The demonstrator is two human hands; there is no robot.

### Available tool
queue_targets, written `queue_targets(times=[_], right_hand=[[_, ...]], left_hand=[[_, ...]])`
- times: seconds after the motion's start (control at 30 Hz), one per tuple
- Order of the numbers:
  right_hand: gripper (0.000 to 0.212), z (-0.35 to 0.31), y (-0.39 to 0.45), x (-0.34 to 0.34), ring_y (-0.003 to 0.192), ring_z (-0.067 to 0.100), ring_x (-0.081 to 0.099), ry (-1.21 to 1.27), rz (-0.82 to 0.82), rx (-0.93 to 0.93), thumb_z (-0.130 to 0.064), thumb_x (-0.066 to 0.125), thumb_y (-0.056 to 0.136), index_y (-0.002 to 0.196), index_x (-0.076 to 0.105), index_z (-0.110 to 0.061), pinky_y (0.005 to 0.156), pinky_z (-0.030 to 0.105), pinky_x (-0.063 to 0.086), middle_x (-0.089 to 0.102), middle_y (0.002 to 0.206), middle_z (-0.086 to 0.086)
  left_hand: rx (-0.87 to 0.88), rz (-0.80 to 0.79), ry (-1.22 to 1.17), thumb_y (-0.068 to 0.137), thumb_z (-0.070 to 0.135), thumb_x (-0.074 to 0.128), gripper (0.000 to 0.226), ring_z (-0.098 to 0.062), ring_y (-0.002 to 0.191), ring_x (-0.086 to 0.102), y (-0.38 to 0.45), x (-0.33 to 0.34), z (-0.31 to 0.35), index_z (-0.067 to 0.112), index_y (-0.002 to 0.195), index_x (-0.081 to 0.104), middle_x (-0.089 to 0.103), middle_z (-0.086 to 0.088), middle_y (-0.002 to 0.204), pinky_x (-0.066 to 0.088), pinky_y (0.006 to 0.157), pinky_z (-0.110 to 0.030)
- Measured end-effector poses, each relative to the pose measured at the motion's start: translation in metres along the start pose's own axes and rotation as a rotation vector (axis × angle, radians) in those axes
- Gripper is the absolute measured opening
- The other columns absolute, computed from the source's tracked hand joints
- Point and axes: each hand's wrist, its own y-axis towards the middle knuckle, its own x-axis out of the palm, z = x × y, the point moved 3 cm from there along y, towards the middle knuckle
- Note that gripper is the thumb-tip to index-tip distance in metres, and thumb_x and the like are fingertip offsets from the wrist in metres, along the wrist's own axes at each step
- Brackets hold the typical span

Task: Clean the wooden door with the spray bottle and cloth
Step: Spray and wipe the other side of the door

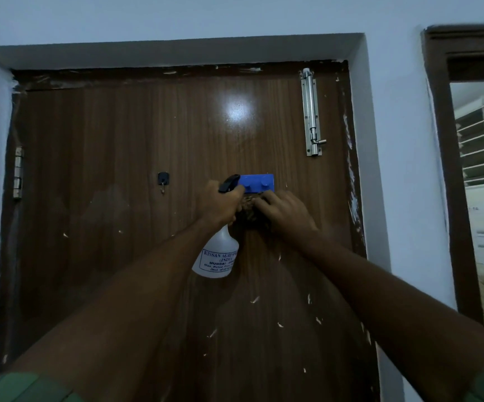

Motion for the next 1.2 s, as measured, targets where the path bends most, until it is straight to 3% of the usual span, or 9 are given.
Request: queue_targets(times=[0.1,0.2,0.33,0.43,0.7,0.9,1.0,1.07,1.2], right_hand=[[0.060,0.027,-0.021,-0.009,0.110,0.036,0.066,-0.036,0.005,0.204,-0.029,0.086,0.078,0.130,0.060,-0.011,0.097,0.053,0.050,0.067,0.125,0.017],[0.065,0.031,-0.037,-0.012,0.106,0.035,0.065,-0.025,0.054,0.407,-0.021,0.087,0.077,0.134,0.058,-0.011,0.092,0.050,0.051,0.067,0.122,0.017],[0.072,0.006,-0.055,-0.011,0.102,0.031,0.064,-0.017,-0.076,0.206,-0.035,0.082,0.082,0.144,0.050,-0.019,0.082,0.044,0.055,0.063,0.122,0.015],[0.074,0.023,-0.062,-0.019,0.100,0.031,0.064,-0.047,-0.200,0.054,-0.030,0.087,0.076,0.140,0.053,-0.020,0.074,0.041,0.056,0.061,0.123,0.015],[0.068,0.078,-0.053,-0.035,0.115,0.038,0.061,-0.021,-0.041,0.413,-0.016,0.081,0.082,0.144,0.052,-0.015,0.087,0.049,0.057,0.059,0.135,0.017],[0.059,0.059,-0.128,-0.013,0.101,0.036,0.063,-0.039,0.024,0.177,-0.020,0.082,0.079,0.135,0.065,-0.013,0.077,0.042,0.056,0.066,0.120,0.018],[0.047,0.096,-0.084,-0.030,0.100,0.036,0.059,0.041,0.117,0.458,-0.009,0.062,0.085,0.132,0.064,-0.014,0.077,0.041,0.050,0.062,0.116,0.016],[0.051,0.113,-0.062,-0.035,0.103,0.037,0.058,0.027,0.147,0.596,-0.005,0.065,0.086,0.136,0.060,-0.016,0.081,0.045,0.052,0.061,0.118,0.018],[0.053,0.083,-0.100,-0.017,0.106,0.035,0.056,0.015,0.197,0.489,-0.009,0.054,0.091,0.143,0.056,-0.015,0.082,0.045,0.052,0.059,0.122,0.019]], left_hand=[[-0.012,-0.039,-0.006,0.103,0.021,0.063,0.027,-0.012,0.039,0.054,-0.001,0.006,-0.006,0.000,0.090,0.071,0.069,-0.015,0.069,0.041,0.040,-0.025],[-0.041,-0.064,-0.034,0.103,0.020,0.063,0.027,-0.010,0.039,0.052,-0.005,0.010,-0.013,-0.004,0.091,0.070,0.067,-0.015,0.070,0.041,0.039,-0.023],[-0.047,-0.065,-0.040,0.102,0.019,0.065,0.028,-0.014,0.039,0.053,-0.016,0.019,-0.034,-0.004,0.086,0.069,0.069,-0.019,0.070,0.041,0.041,-0.025],[-0.059,-0.101,-0.031,0.101,0.018,0.065,0.028,-0.015,0.039,0.053,-0.025,0.032,-0.040,-0.004,0.085,0.069,0.070,-0.021,0.070,0.040,0.040,-0.024],[0.058,-0.132,-0.022,0.102,0.016,0.064,0.022,-0.009,0.039,0.053,-0.022,0.063,-0.007,0.001,0.087,0.066,0.066,-0.015,0.069,0.041,0.039,-0.022],[0.077,-0.133,-0.018,0.103,0.011,0.062,0.017,-0.008,0.039,0.052,-0.020,0.083,0.001,0.000,0.090,0.063,0.065,-0.017,0.071,0.042,0.038,-0.021],[0.034,-0.110,-0.033,0.103,0.014,0.063,0.020,-0.006,0.037,0.052,-0.014,0.095,0.002,-0.003,0.093,0.064,0.065,-0.016,0.071,0.041,0.038,-0.020],[0.006,-0.105,-0.036,0.102,0.015,0.065,0.021,-0.009,0.038,0.053,-0.011,0.102,0.001,-0.005,0.095,0.065,0.067,-0.017,0.072,0.041,0.039,-0.023],[0.013,-0.113,-0.028,0.101,0.015,0.066,0.022,-0.012,0.039,0.053,-0.009,0.107,0.001,-0.005,0.095,0.067,0.069,-0.019,0.073,0.041,0.038,-0.023]])
